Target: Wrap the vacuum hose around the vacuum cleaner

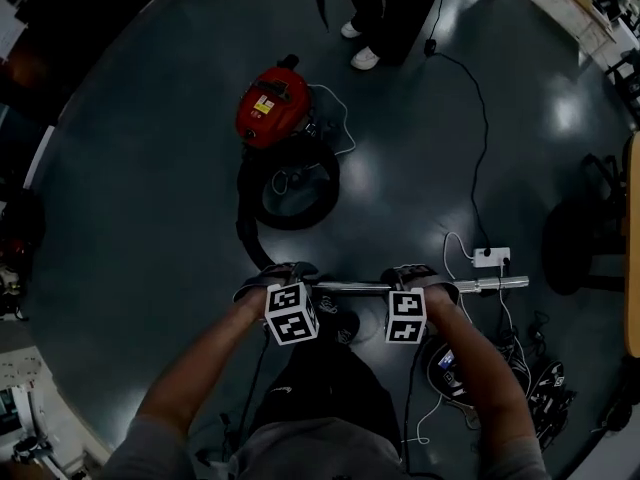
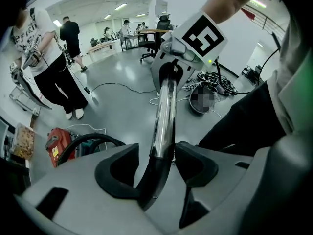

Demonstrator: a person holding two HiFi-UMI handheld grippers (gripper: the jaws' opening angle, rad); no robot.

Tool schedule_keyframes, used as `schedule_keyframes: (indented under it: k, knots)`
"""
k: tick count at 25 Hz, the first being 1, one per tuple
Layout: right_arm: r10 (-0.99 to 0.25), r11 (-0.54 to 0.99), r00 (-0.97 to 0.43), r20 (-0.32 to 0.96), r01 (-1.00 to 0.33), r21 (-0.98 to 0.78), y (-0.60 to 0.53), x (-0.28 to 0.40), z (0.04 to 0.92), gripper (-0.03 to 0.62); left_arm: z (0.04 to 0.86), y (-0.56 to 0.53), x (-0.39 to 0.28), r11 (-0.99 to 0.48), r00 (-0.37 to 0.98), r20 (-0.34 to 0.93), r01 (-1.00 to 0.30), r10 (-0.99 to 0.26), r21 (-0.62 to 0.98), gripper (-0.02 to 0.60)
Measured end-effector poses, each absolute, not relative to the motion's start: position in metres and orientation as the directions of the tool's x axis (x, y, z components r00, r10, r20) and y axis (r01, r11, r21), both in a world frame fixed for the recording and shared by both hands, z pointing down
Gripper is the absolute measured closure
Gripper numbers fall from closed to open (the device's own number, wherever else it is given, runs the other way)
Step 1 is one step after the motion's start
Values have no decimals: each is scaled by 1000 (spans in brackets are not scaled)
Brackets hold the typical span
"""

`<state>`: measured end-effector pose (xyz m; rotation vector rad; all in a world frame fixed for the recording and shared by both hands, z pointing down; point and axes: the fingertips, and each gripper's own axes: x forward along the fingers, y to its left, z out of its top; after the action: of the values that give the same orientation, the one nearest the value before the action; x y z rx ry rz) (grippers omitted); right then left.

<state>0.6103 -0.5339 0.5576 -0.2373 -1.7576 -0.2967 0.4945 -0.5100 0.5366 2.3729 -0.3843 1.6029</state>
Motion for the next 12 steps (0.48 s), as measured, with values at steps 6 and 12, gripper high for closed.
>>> schedule_keyframes:
  k: [6,12]
  knots:
    - [10,893,-184,983,444,74,-581,592,616,484,609,-533,478,-906,385,921,-408,-62,109,350]
    - [100,852,-175,979,523,6,-605,572,696,484,702,-541,463,-884,343,939,-445,-16,147,355]
